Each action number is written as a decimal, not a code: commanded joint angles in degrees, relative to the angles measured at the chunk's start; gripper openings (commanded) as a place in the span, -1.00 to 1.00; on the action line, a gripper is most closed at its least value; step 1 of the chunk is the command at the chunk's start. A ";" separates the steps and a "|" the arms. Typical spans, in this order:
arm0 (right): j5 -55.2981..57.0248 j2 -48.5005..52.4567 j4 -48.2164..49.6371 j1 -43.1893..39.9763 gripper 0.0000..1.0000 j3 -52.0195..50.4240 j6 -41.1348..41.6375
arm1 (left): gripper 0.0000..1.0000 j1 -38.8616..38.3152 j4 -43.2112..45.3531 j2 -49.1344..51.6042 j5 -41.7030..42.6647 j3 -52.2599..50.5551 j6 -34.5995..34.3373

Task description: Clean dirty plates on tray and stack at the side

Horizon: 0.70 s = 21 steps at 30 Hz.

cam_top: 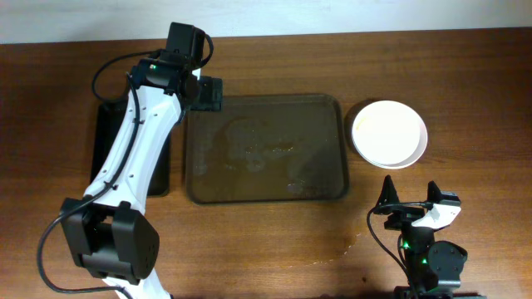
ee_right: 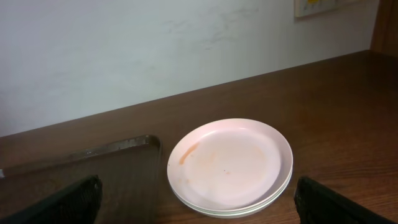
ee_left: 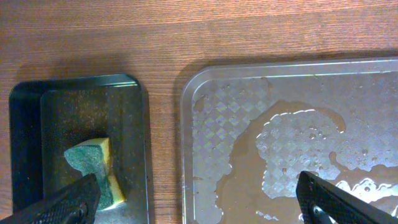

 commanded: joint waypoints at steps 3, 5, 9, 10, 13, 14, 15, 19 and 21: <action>-0.46 -0.37 -0.22 0.35 0.96 -0.35 -0.42 | 0.98 0.09 0.11 0.24 0.00 0.13 0.11; -0.46 -0.37 -0.24 0.35 0.97 -0.35 -0.42 | 0.98 0.13 0.09 0.24 -3.17 0.13 0.09; -0.46 -0.37 -0.22 0.35 0.97 -0.35 -0.42 | 0.98 -1.09 0.02 -6.01 -7.82 0.09 0.37; -0.46 -0.37 -0.24 0.35 0.97 -0.35 -0.42 | 0.98 -1.05 0.35 -9.25 -7.98 -0.26 0.63; -0.46 -0.37 -0.24 0.35 0.97 -0.35 -0.42 | 0.98 -1.03 6.99 -17.53 -5.27 -4.39 6.60; -0.46 -0.37 -0.24 0.35 0.97 -0.35 -0.42 | 0.98 -0.13 10.75 -21.09 -1.84 -7.32 10.16; -0.46 -0.37 -0.24 0.35 0.97 -0.35 -0.42 | 0.98 3.23 16.52 -26.01 4.42 -13.05 12.83; -0.46 -0.37 -0.22 0.35 0.97 -0.35 -0.42 | 0.98 11.76 33.07 -45.68 13.53 -39.82 12.90; -0.46 -0.37 -0.24 0.35 0.97 -0.35 -0.42 | 0.98 15.34 43.71 -63.19 13.55 -58.80 13.09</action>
